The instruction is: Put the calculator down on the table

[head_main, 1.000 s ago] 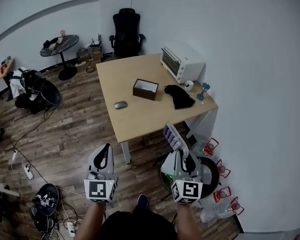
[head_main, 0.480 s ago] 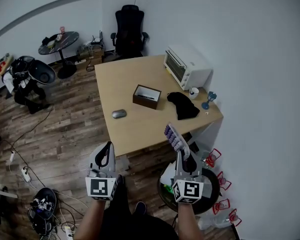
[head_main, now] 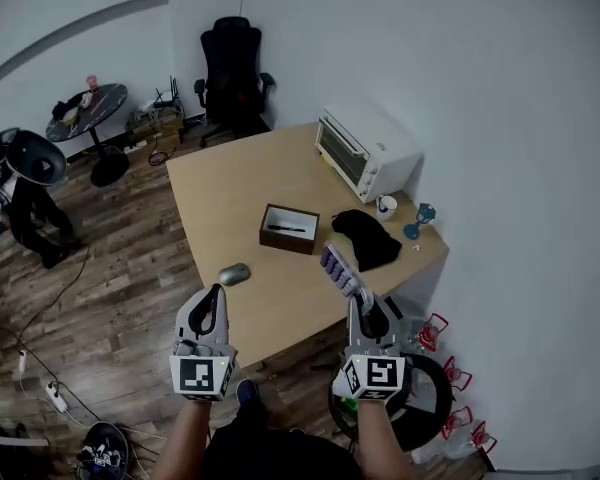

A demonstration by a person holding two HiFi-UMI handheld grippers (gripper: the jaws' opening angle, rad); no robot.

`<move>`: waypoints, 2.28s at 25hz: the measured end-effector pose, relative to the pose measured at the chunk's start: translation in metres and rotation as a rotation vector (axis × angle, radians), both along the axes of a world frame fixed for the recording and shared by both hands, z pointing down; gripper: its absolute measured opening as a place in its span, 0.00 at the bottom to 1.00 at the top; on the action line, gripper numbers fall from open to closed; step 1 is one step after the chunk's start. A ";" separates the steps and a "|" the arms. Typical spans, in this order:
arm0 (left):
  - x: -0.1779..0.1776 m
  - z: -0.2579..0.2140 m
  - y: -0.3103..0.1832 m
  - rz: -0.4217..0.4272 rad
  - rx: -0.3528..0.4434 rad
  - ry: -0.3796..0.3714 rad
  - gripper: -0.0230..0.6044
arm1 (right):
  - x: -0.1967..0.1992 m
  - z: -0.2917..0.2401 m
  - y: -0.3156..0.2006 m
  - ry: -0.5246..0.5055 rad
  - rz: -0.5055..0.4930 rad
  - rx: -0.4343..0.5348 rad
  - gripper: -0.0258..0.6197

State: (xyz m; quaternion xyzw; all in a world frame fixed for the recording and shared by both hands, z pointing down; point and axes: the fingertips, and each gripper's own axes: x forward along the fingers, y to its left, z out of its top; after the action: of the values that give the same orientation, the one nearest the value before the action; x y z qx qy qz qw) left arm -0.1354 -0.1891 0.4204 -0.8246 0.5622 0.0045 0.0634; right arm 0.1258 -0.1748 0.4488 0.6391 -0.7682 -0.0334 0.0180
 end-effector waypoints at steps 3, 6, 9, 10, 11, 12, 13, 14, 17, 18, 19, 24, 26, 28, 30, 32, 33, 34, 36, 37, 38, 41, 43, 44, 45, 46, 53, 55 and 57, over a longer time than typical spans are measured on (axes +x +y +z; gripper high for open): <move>-0.017 0.001 -0.035 0.008 -0.013 -0.023 0.03 | -0.018 0.002 -0.028 -0.006 0.013 -0.007 0.21; -0.024 0.002 -0.058 0.036 -0.018 -0.020 0.03 | -0.026 0.004 -0.044 0.013 0.035 -0.015 0.21; -0.031 0.003 -0.076 0.063 -0.016 -0.023 0.03 | -0.032 0.003 -0.058 -0.018 0.056 -0.014 0.21; -0.032 0.003 -0.082 0.065 -0.019 -0.023 0.03 | -0.033 0.002 -0.062 -0.025 0.061 -0.014 0.21; -0.032 0.003 -0.086 0.065 -0.023 -0.019 0.03 | -0.033 0.001 -0.065 -0.022 0.063 -0.013 0.21; -0.031 0.004 -0.089 0.068 -0.024 -0.017 0.03 | -0.033 0.001 -0.068 -0.015 0.062 -0.013 0.21; -0.029 0.005 -0.090 0.069 -0.023 -0.018 0.03 | -0.033 0.001 -0.069 -0.008 0.060 -0.011 0.21; -0.028 0.004 -0.092 0.069 -0.021 -0.020 0.03 | -0.032 0.001 -0.072 -0.005 0.058 -0.010 0.21; -0.025 0.007 -0.102 0.079 -0.016 0.004 0.03 | -0.030 0.003 -0.083 -0.006 0.055 -0.009 0.21; -0.025 0.008 -0.105 0.074 -0.018 0.012 0.03 | -0.029 0.004 -0.088 -0.007 0.051 -0.011 0.21; -0.024 0.009 -0.109 0.070 -0.019 0.016 0.03 | -0.028 0.005 -0.092 -0.007 0.046 -0.013 0.21; -0.012 0.011 -0.117 0.046 -0.006 -0.003 0.03 | -0.021 0.009 -0.108 -0.010 0.018 -0.023 0.21; -0.008 0.011 -0.121 0.027 -0.015 -0.014 0.03 | -0.016 0.011 -0.114 -0.008 0.011 -0.028 0.21; -0.003 0.014 -0.124 0.027 -0.023 -0.006 0.03 | -0.012 0.012 -0.119 -0.003 0.006 -0.031 0.21; 0.001 0.013 -0.125 0.029 -0.014 0.009 0.03 | -0.010 0.012 -0.123 -0.008 -0.002 -0.030 0.21; 0.004 0.010 -0.128 0.028 0.002 0.035 0.03 | -0.008 0.013 -0.127 -0.053 -0.017 -0.036 0.21; 0.005 0.009 -0.129 0.027 0.006 0.042 0.03 | -0.006 0.015 -0.128 -0.098 -0.025 -0.046 0.21; 0.006 0.009 -0.129 0.025 0.006 0.043 0.03 | -0.004 0.018 -0.130 -0.156 -0.031 -0.061 0.21; 0.007 0.012 -0.131 0.020 -0.001 0.035 0.03 | 0.003 0.028 -0.133 -0.301 -0.035 -0.106 0.21; 0.008 0.012 -0.132 0.018 -0.003 0.034 0.03 | 0.006 0.034 -0.135 -0.400 -0.037 -0.136 0.21; 0.008 0.013 -0.133 0.016 -0.003 0.034 0.03 | 0.007 0.041 -0.137 -0.520 -0.042 -0.166 0.21; 0.009 0.016 -0.137 0.007 -0.006 0.040 0.03 | 0.014 0.061 -0.141 -0.930 -0.063 -0.224 0.21; 0.010 0.018 -0.138 0.004 -0.011 0.044 0.03 | 0.019 0.075 -0.143 -1.175 -0.065 -0.253 0.21; 0.011 0.018 -0.139 0.003 -0.012 0.045 0.03 | 0.020 0.083 -0.143 -1.283 -0.060 -0.273 0.21; 0.011 0.017 -0.139 0.003 -0.011 0.046 0.03 | 0.021 0.091 -0.143 -1.382 -0.052 -0.293 0.21; 0.011 0.017 -0.140 0.002 -0.009 0.047 0.03 | 0.021 0.099 -0.144 -1.472 -0.044 -0.311 0.21; 0.014 0.017 -0.142 0.003 -0.003 0.039 0.03 | 0.022 0.127 -0.145 -1.585 -0.011 -0.348 0.21; 0.013 0.017 -0.141 0.004 -0.002 0.041 0.03 | 0.022 0.145 -0.148 -1.588 0.011 -0.366 0.21; 0.014 0.018 -0.141 0.005 -0.004 0.042 0.03 | 0.023 0.172 -0.149 -1.597 0.048 -0.409 0.21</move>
State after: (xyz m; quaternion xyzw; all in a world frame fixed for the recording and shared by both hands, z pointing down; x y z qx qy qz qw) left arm -0.1215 -0.3301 0.4388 -0.8258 0.5614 0.0206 0.0500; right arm 0.1483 -0.3240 0.6206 0.4707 -0.5269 0.5720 -0.4167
